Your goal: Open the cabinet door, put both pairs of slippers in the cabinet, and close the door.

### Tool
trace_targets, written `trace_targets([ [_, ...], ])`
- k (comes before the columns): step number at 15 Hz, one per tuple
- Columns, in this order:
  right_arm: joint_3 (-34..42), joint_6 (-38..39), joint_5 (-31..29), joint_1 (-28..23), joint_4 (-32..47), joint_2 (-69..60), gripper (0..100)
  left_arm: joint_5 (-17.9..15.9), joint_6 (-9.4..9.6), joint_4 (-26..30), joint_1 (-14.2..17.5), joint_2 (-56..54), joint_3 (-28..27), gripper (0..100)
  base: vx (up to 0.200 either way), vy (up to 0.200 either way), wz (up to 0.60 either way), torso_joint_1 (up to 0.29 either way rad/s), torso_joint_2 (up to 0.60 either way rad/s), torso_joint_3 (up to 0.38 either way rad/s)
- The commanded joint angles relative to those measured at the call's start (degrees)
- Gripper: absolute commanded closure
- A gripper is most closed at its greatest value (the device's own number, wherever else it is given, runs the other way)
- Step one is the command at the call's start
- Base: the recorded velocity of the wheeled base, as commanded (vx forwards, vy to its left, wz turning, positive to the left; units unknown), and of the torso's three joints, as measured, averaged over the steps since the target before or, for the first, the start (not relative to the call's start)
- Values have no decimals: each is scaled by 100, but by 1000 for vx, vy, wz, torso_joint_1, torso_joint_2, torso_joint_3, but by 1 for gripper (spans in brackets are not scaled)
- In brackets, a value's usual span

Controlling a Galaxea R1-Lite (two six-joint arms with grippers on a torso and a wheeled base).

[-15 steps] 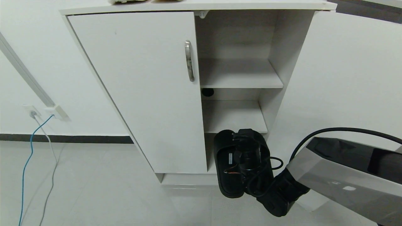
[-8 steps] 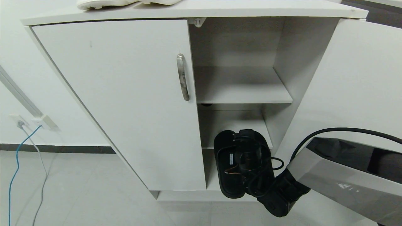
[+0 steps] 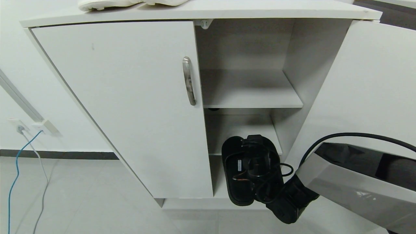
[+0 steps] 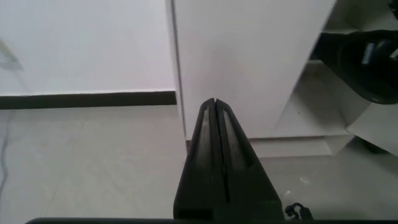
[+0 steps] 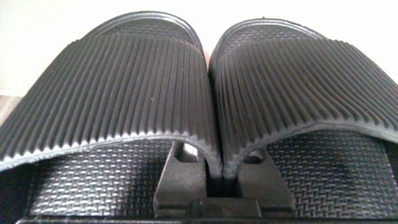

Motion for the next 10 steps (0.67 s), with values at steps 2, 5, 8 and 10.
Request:
trace_targets([
  [2,-426,-141,63,-185,165,124,100,65,-38,-5,1,2,1,100,0,0,0,0,0,0],
  [5,-901,-141,230,-370,481,335,100,65,-38,-5,1,2,1,100,0,0,0,0,0,0],
  [8,-1516,-141,336,-528,745,607,100,56,-38,-5,1,2,1,100,0,0,0,0,0,0],
  [10,-1938,-141,380,-660,999,765,100,65,-38,-5,1,2,1,100,0,0,0,0,0,0],
])
